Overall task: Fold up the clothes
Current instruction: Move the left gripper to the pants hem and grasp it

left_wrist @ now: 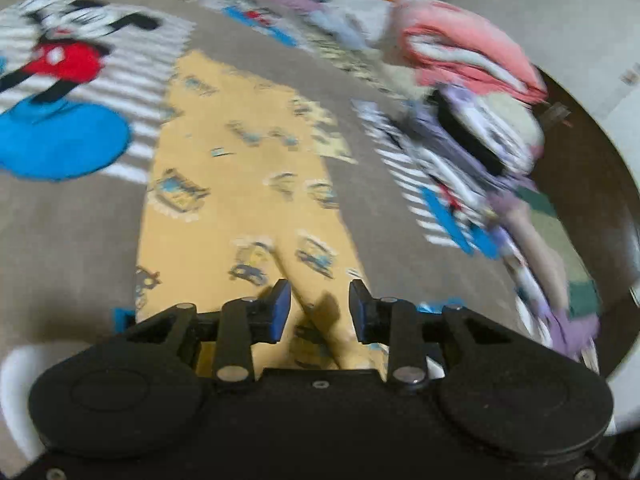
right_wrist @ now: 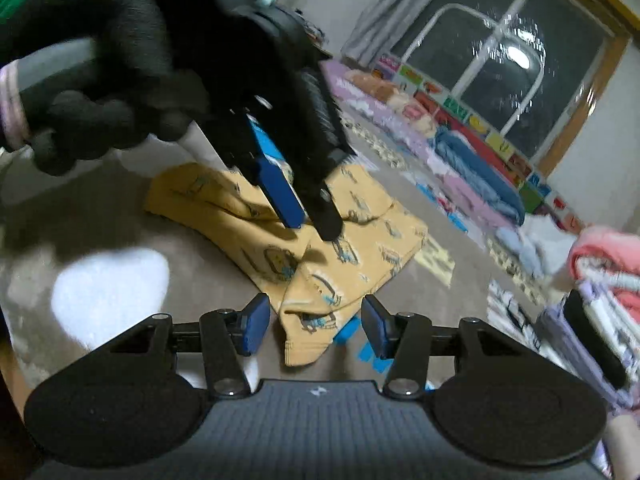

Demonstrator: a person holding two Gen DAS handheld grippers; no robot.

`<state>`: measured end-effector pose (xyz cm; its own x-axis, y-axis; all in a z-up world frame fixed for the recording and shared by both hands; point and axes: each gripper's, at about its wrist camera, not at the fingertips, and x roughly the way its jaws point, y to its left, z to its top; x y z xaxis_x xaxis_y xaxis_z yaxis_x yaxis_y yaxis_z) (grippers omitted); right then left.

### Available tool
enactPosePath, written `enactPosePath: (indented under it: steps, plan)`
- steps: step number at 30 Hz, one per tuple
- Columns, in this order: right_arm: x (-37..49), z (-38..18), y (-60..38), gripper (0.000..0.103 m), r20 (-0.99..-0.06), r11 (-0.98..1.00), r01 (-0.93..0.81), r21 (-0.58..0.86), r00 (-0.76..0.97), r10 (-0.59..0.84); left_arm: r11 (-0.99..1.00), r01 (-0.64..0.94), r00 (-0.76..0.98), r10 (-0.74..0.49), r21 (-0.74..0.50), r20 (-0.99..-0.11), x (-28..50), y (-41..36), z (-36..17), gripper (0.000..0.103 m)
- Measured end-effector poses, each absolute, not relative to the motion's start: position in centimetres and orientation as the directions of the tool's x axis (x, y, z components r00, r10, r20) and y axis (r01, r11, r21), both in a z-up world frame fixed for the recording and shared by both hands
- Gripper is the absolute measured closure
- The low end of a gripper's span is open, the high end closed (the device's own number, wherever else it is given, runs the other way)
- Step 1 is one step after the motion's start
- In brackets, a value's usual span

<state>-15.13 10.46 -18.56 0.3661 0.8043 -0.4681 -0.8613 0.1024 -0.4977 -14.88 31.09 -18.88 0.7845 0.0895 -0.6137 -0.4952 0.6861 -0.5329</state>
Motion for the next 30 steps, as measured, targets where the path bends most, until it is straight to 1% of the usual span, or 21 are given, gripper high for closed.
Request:
enactPosePath:
  steps: [2,4,5,6,7,8,9,13,17,23,24,25,26,30]
  plan:
    - [-15.2,-18.8,10.9,0.054,-0.453,0.102,-0.861,-0.499,0.359,0.816,0.661,-0.541,0.766,0.132,-0.52,-0.63,-14.7,30.9,-19.0,0.074]
    - [-15.1,-19.1,11.4,0.062,-0.448,0.107,-0.862,-0.496,0.359,0.819,0.625,-0.563,0.758,0.129,-0.541,-0.639,-14.7,31.1,-19.6,0.074]
    - [-14.9,-19.3,11.5,0.064,-0.458,0.104,-0.869,-0.484,0.352,0.816,0.612,-0.565,0.76,0.126,-0.554,-0.637,-14.7,31.2,-19.9,0.074]
    - [-14.8,-19.5,11.6,0.068,-0.468,0.101,-0.875,-0.474,0.347,0.813,0.603,-0.562,0.767,0.126,-0.566,-0.629,-14.7,31.3,-20.0,0.074]
    - [-14.6,-19.5,11.8,0.081,-0.484,0.096,-0.883,-0.46,0.34,0.806,0.603,-0.559,0.772,0.129,-0.568,-0.622,-14.7,31.3,-20.1,0.077]
    - [-14.3,-19.6,11.8,0.086,-0.497,0.095,-0.892,-0.443,0.332,0.801,0.606,-0.557,0.776,0.134,-0.568,-0.617,-14.7,31.3,-20.1,0.086]
    - [-14.0,-19.7,11.7,0.088,-0.506,0.095,-0.897,-0.433,0.328,0.798,0.606,-0.551,0.781,0.131,-0.574,-0.611,-14.7,31.3,-20.2,0.103]
    - [-14.1,-19.9,11.1,0.088,-0.504,0.101,-0.885,-0.455,0.349,0.79,0.628,-0.523,0.792,0.109,-0.576,-0.6,-14.6,30.6,-19.9,0.103]
    - [-14.0,-20.3,10.6,0.088,-0.511,0.11,-0.88,-0.461,0.365,0.778,0.603,-0.55,0.778,0.118,-0.578,-0.617,-15.2,30.7,-20.6,0.103]
    - [-14.0,-20.2,9.4,0.088,-0.508,0.119,-0.882,-0.456,0.368,0.779,0.584,-0.543,0.791,0.113,-0.604,-0.602,-15.4,31.2,-20.5,0.103]
    - [-13.9,-20.1,9.3,0.088,-0.502,0.123,-0.883,-0.452,0.366,0.783,0.581,-0.541,0.793,0.111,-0.609,-0.599,-15.4,31.4,-20.5,0.092]
    - [-13.9,-19.9,9.2,0.088,-0.495,0.129,-0.884,-0.449,0.366,0.788,0.577,-0.539,0.795,0.108,-0.614,-0.596,-15.4,31.5,-20.4,0.073]
    - [-13.9,-19.6,9.0,0.088,-0.482,0.139,-0.883,-0.448,0.369,0.795,0.573,-0.537,0.798,0.106,-0.619,-0.593,-15.4,31.6,-20.3,0.066]
    - [-14.3,-18.5,9.0,0.086,-0.438,0.159,-0.883,-0.442,0.367,0.821,0.574,-0.528,0.806,0.106,-0.626,-0.583,-15.7,31.7,-19.5,0.066]
